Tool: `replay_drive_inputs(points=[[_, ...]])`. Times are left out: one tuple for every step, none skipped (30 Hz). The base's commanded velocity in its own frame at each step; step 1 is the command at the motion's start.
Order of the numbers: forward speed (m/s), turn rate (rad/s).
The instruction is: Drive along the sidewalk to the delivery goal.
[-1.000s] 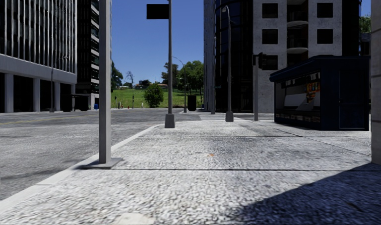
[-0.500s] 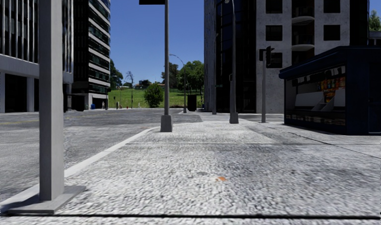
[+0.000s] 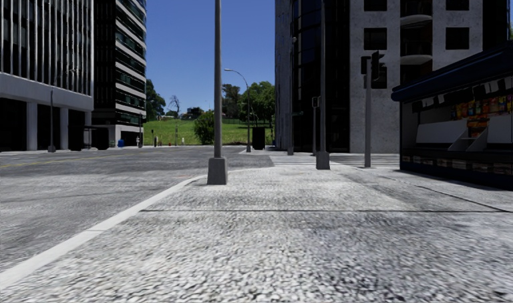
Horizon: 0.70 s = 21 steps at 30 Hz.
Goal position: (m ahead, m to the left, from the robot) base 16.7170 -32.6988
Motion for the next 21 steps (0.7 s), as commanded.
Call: replay_drive_inputs(points=[[2.00,0.00],[2.00,0.00],[2.00,0.00],[2.00,0.00],[2.00,0.00],[2.00,0.00],[2.00,0.00],[2.00,0.00],[2.00,0.00],[2.00,0.00],[2.00,0.00],[2.00,0.00],[2.00,0.00],[2.00,0.00],[2.00,0.00],[2.00,0.00],[2.00,0.00],[2.00,-0.02],[2.00,-0.02],[2.00,-0.07],[2.00,-0.16]])
